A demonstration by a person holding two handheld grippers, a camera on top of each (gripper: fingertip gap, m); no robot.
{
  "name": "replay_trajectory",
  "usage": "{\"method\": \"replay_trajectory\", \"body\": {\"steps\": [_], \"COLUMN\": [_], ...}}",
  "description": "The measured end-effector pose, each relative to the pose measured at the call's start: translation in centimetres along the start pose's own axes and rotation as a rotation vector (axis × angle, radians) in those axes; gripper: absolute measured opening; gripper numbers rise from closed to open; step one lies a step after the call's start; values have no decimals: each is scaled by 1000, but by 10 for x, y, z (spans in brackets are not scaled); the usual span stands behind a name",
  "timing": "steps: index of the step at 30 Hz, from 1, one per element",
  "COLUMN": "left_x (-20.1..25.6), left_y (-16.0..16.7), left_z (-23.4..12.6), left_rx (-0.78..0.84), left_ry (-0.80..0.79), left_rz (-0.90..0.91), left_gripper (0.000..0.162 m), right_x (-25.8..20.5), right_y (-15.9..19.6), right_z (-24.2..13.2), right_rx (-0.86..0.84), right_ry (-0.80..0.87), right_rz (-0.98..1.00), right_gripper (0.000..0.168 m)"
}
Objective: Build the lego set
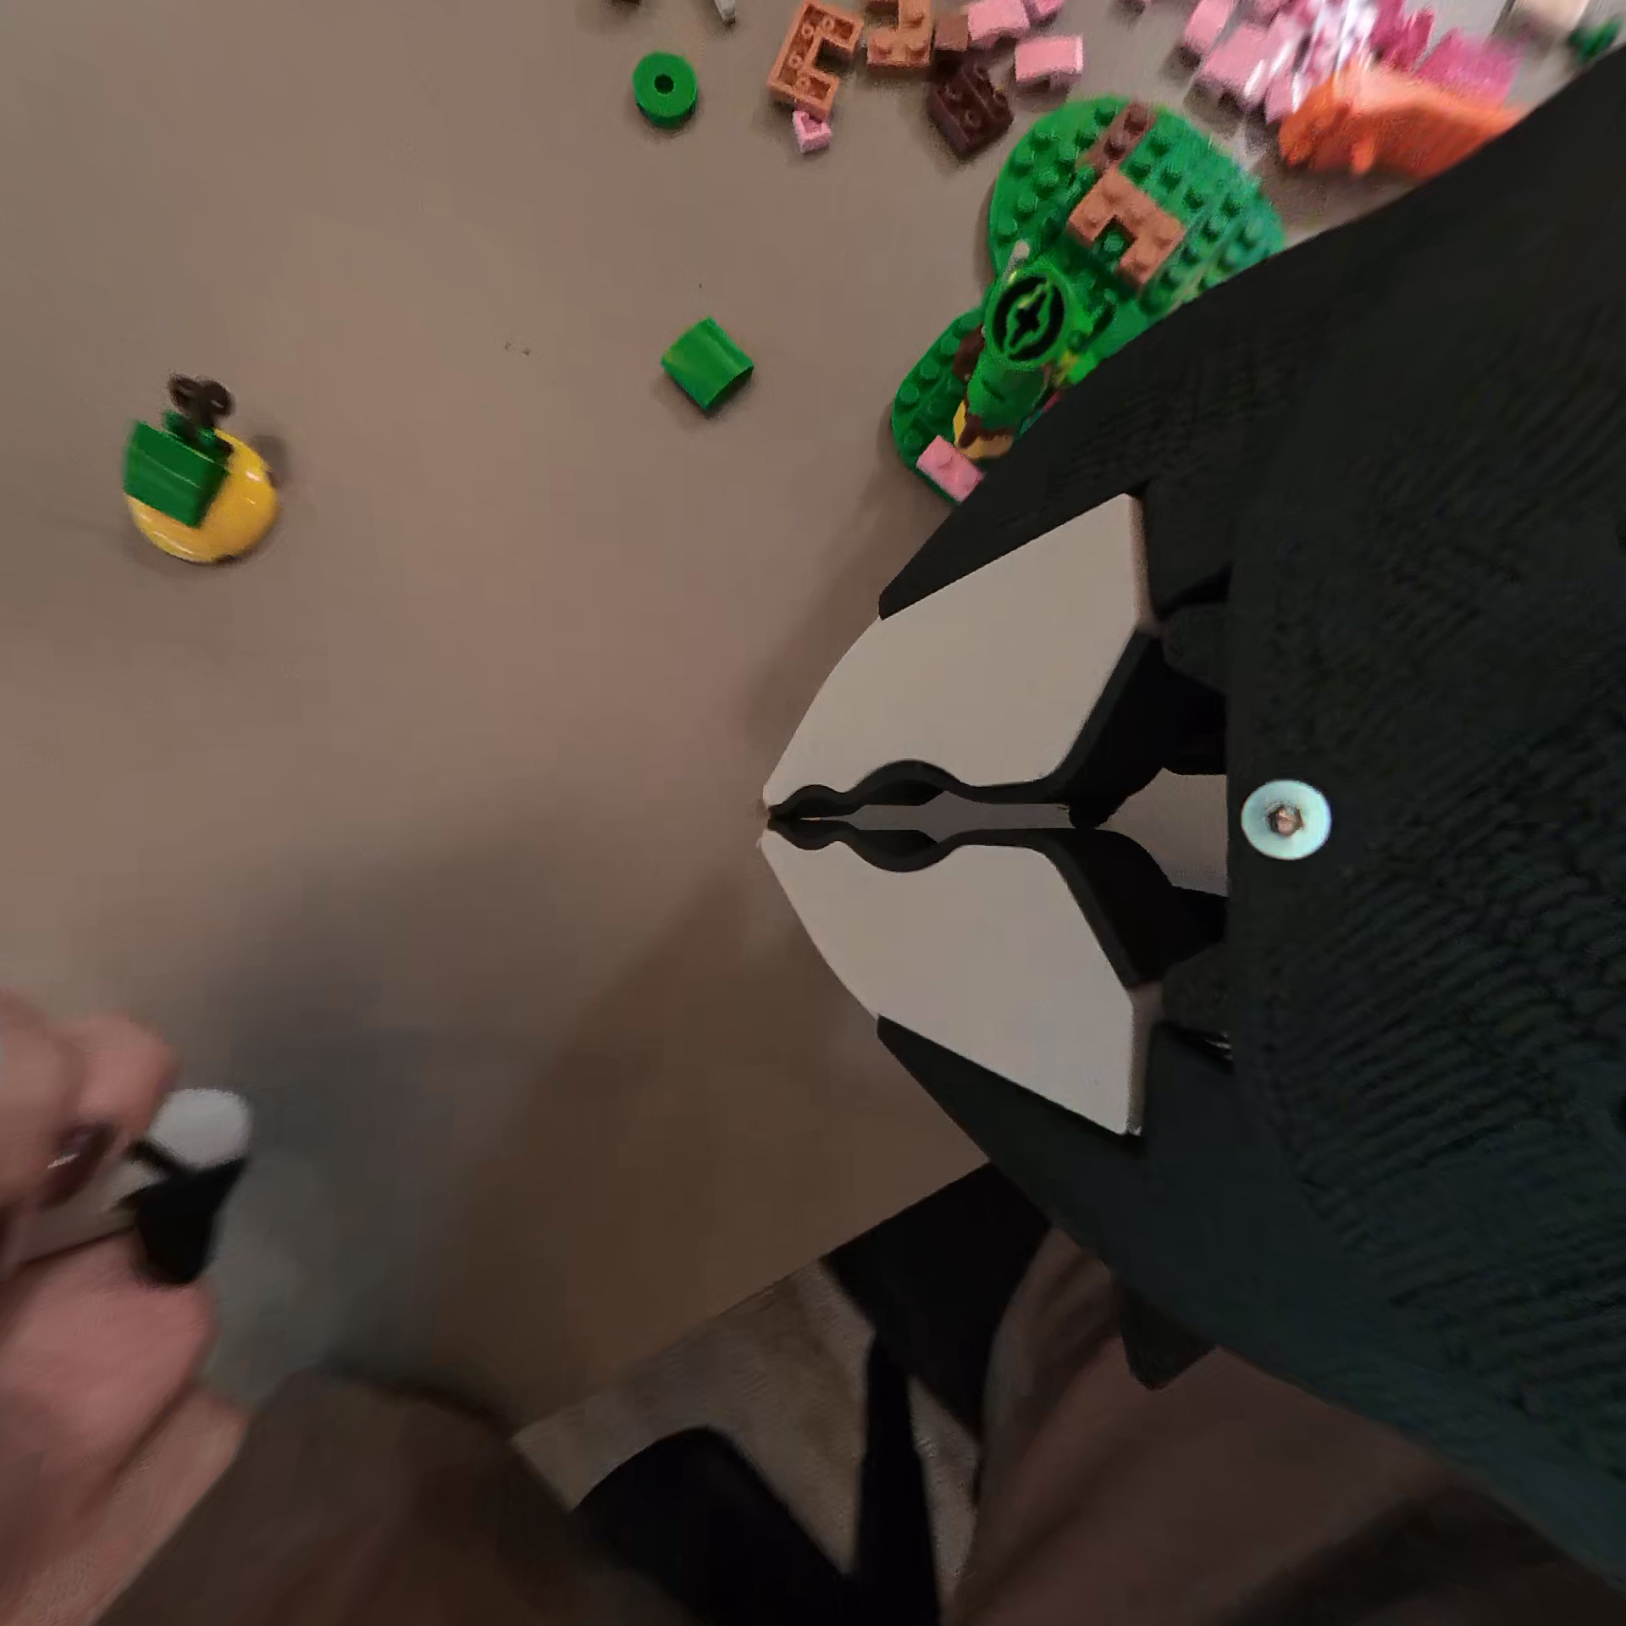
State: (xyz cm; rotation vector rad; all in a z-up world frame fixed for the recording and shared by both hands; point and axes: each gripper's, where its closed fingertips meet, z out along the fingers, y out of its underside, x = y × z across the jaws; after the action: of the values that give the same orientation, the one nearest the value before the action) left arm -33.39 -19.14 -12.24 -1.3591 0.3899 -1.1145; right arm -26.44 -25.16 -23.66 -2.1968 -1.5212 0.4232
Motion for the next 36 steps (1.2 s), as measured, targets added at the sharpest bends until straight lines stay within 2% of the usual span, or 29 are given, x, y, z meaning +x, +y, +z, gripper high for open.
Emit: {"method": "replay_trajectory", "body": {"steps": [5,11,15,27,36], "left_x": [1,0,0,0,-4], "left_y": [0,-3,-4,2,6], "left_z": [0,-4,-5,-2,-1], "left_rx": [-4,6,9,-17,-32], "left_ry": [-3,-8,-8,3,-3], "left_rz": [12,13,13,3,-3], "left_gripper": [8,8,8,8,8], "right_x": [-17,-23,-20,3,19], "right_y": [-11,3,9,11,21], "right_z": [-7,-1,9,16,11], "right_rx": [239,329,301,264,194], "right_ry": [44,216,262,295,283], "right_rz": [111,138,144,203,210], "right_gripper": [5,23,37,37,30]}}
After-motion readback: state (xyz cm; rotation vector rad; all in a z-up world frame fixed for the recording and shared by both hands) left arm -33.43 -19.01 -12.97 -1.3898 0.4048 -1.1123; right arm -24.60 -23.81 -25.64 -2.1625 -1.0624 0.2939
